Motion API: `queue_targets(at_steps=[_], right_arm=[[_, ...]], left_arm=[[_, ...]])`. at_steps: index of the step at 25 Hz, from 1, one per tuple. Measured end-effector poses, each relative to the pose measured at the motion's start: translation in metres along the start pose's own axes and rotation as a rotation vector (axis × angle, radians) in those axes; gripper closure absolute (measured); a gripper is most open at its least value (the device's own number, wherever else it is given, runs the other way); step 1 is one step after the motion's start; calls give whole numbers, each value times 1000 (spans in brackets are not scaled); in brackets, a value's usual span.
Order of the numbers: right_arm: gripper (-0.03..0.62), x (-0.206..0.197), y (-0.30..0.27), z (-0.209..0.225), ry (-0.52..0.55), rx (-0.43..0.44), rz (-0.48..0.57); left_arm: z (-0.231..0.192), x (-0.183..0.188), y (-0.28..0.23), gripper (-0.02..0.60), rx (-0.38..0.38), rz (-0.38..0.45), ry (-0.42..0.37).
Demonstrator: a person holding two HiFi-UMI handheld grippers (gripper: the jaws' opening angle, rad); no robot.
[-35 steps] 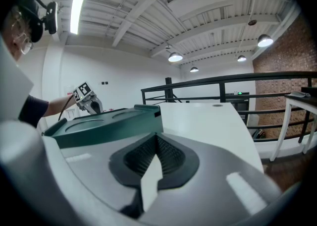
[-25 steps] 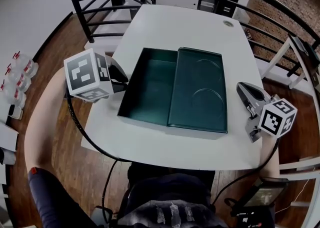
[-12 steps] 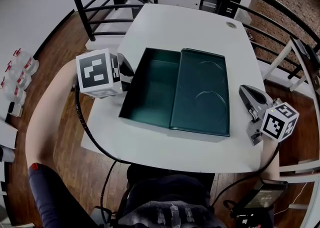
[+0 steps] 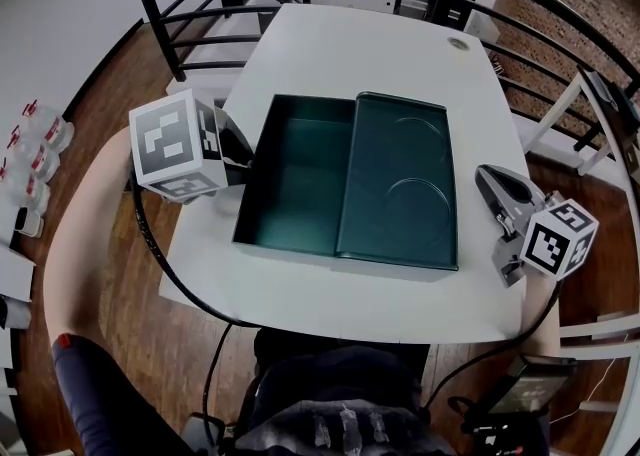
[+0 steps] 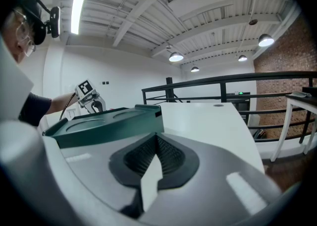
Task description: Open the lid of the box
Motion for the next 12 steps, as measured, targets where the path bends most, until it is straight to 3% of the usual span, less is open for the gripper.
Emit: queue_targets(at_steps=[12], right_arm=[[591, 0, 0, 1, 1, 0, 1]], left_arm=[[-3, -3, -4, 491, -4, 59, 13]])
Point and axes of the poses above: the fingertips, and each gripper's own axes: y backward along the fingers, z to its right, x out of its top, the point moved 1 cm from there along y, backward along the fingers, and after that the axes turned 1 degree about y, right-handed, at the moved point
